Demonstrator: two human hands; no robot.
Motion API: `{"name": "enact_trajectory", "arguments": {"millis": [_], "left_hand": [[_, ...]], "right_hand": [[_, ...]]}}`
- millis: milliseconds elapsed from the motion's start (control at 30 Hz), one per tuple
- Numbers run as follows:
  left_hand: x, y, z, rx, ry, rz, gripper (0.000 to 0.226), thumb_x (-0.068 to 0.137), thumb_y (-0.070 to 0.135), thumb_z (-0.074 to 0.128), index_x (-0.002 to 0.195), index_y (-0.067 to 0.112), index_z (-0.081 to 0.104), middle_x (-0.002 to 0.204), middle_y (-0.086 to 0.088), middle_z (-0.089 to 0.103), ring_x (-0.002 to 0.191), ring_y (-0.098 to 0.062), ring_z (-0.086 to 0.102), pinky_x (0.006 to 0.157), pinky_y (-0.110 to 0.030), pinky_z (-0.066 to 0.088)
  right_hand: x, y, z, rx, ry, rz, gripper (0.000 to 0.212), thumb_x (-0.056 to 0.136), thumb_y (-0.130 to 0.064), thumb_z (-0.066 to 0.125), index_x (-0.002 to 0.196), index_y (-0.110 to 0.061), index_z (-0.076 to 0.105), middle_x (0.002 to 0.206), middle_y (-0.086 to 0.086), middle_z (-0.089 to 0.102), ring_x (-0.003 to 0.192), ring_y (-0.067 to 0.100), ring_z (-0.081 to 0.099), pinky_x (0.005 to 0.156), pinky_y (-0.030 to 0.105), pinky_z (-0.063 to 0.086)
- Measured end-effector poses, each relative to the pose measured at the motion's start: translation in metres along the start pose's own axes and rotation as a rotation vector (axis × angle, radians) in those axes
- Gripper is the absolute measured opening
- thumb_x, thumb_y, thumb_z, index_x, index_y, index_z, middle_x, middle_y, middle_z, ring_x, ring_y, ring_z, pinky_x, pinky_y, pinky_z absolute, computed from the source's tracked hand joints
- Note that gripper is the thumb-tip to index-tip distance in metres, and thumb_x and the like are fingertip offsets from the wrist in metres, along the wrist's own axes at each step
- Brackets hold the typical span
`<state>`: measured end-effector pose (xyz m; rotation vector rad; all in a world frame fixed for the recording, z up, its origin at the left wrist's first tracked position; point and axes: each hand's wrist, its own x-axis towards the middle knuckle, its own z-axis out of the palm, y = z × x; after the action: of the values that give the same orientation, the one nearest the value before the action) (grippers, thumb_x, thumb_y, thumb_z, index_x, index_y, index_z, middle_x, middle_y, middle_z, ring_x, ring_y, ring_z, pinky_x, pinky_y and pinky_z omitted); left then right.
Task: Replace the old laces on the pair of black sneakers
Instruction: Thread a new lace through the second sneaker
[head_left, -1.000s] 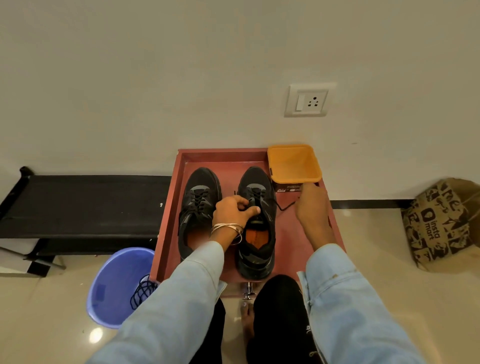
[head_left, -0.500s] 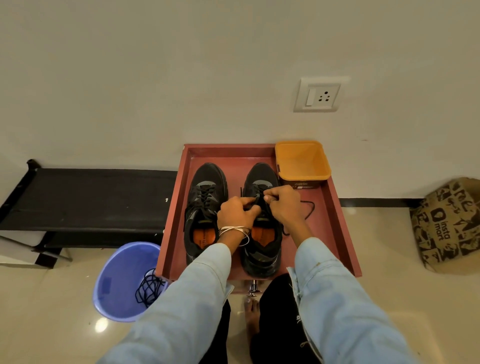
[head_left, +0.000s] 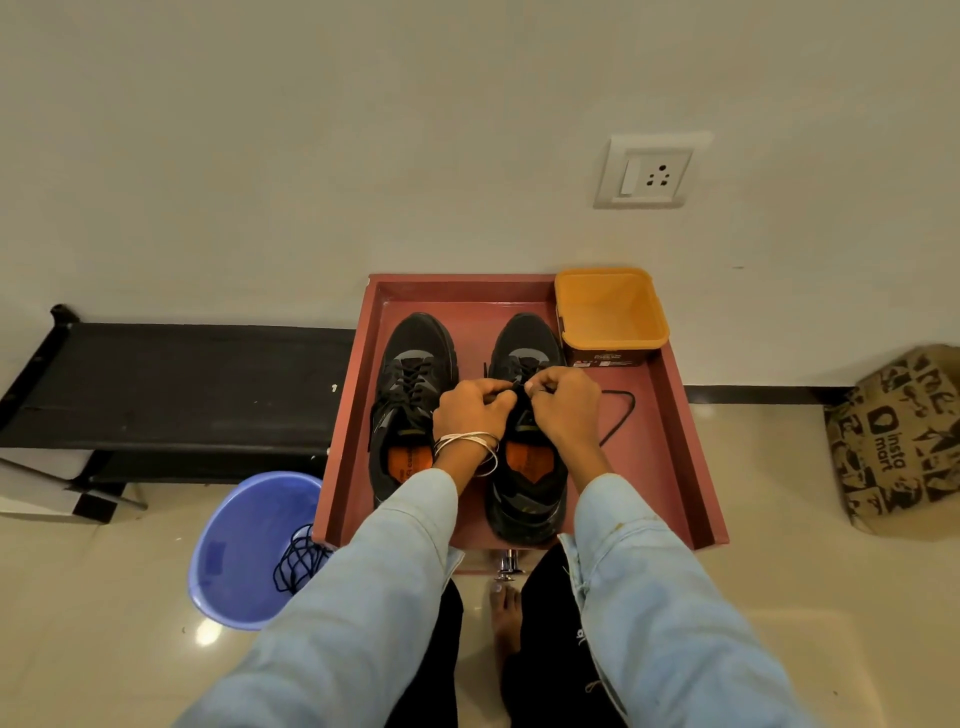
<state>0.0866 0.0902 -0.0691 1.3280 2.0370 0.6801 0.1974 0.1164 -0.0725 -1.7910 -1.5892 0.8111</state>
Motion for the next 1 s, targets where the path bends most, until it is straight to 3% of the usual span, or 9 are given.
{"name": "enact_trajectory", "arguments": {"millis": [167,433,533,667,867,933,1000], "left_hand": [[0.0,-0.001,-0.001,-0.015,-0.014,0.005,0.027,0.085,0.035,0.057,0.11,0.035,0.069,0.103,0.001,0.071,0.096,-0.023,0.063,0.084,-0.034,0.051],[0.005,-0.004,-0.003,-0.021,-0.085,0.039,0.031,0.088,0.049,0.056,0.108,0.03,0.07,0.092,-0.002,0.071,0.091,-0.022,0.064,0.083,-0.036,0.053],[0.012,-0.003,-0.003,0.037,-0.06,0.068,0.026,0.093,0.041,0.052,0.111,0.032,0.069,0.102,-0.003,0.071,0.099,-0.026,0.063,0.087,-0.038,0.051],[0.022,0.0,-0.003,0.078,-0.034,0.081,0.02,0.088,0.033,0.063,0.106,0.032,0.072,0.103,0.001,0.072,0.101,-0.021,0.063,0.089,-0.033,0.051],[0.024,0.001,0.004,0.149,0.046,0.075,0.016,0.087,0.036,0.061,0.095,0.027,0.072,0.094,-0.002,0.071,0.091,-0.024,0.064,0.076,-0.031,0.047],[0.024,0.001,0.005,0.182,0.048,0.077,0.018,0.089,0.035,0.058,0.093,0.023,0.07,0.094,-0.006,0.07,0.089,-0.029,0.064,0.073,-0.033,0.046],[0.026,0.0,0.003,0.158,0.029,0.038,0.02,0.091,0.033,0.056,0.091,0.017,0.068,0.094,-0.01,0.069,0.088,-0.032,0.064,0.073,-0.036,0.049]], "right_hand": [[0.0,0.008,0.01,-0.017,0.009,-0.003,0.009,0.084,-0.009,0.065,0.082,-0.011,0.073,0.089,0.009,0.069,0.092,0.021,0.061,0.076,0.024,0.042],[0.0,0.006,0.01,0.285,0.004,0.228,0.01,0.085,-0.005,0.067,0.085,-0.009,0.076,0.081,0.002,0.07,0.078,0.012,0.063,0.074,0.027,0.054],[0.005,0.007,0.012,0.347,-0.008,0.279,0.006,0.082,-0.005,0.071,0.087,-0.005,0.076,0.081,0.003,0.07,0.078,0.012,0.064,0.071,0.025,0.053],[0.009,0.011,0.012,0.443,-0.07,0.34,0.009,0.082,-0.004,0.072,0.091,-0.002,0.075,0.086,0.008,0.072,0.084,0.016,0.067,0.071,0.023,0.055],[0.002,0.013,0.002,0.561,-0.16,0.319,0.017,0.084,-0.005,0.07,0.101,-0.005,0.071,0.091,0.006,0.069,0.099,0.026,0.067,0.087,0.034,0.055],[-0.003,0.017,-0.002,0.363,-0.098,0.209,0.035,0.076,-0.017,0.079,0.109,-0.014,0.066,0.099,0.0,0.06,0.104,0.023,0.06,0.09,0.038,0.051],[-0.013,0.02,-0.007,-0.046,-0.004,0.078,0.04,0.073,-0.035,0.081,0.107,-0.024,0.062,0.107,-0.003,0.05,0.109,0.017,0.045,0.092,0.039,0.04]]}}
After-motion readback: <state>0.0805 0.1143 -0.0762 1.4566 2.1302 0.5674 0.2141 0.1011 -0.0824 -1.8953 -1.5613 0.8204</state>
